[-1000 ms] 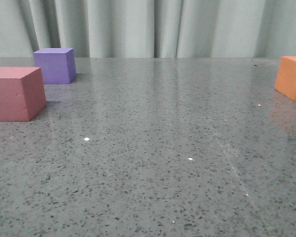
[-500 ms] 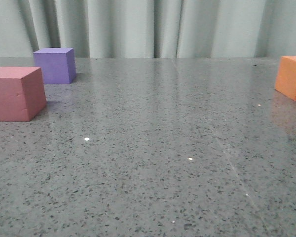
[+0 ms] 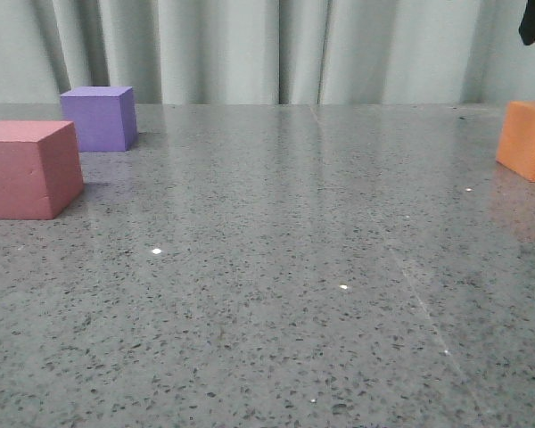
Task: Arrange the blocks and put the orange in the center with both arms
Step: 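Lower the right gripper over the orange cube and close on it, then carry the orange cube to the table center and release it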
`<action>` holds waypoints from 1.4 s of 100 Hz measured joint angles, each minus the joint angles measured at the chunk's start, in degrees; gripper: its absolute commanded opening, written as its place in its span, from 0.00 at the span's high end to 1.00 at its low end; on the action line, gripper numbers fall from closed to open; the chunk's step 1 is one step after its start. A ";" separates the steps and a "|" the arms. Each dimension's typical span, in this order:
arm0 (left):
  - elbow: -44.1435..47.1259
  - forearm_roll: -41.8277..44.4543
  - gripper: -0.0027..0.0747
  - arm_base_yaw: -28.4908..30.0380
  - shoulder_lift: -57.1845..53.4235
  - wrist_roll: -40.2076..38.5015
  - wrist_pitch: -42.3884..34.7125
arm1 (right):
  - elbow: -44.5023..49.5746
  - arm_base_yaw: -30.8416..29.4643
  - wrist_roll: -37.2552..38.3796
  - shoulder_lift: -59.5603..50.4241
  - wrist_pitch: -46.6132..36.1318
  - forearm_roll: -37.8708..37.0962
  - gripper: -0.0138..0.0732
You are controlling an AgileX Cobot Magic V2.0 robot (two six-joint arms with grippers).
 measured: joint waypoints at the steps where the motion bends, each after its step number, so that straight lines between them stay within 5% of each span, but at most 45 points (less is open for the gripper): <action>1: 0.00 0.00 0.99 0.00 0.00 0.00 0.00 | 0.00 0.01 0.00 0.11 0.12 0.00 0.15; 74: 0.00 0.00 0.99 0.00 0.00 0.00 0.00 | -0.10 0.01 -0.14 10.27 2.14 0.13 0.16; 102: 0.00 0.00 0.99 0.00 0.00 0.00 0.00 | -0.10 0.01 -0.03 11.29 3.27 0.22 0.51; 140: 0.00 0.00 0.99 0.00 0.00 0.00 0.00 | -2.69 1.23 0.10 10.04 7.12 5.14 0.52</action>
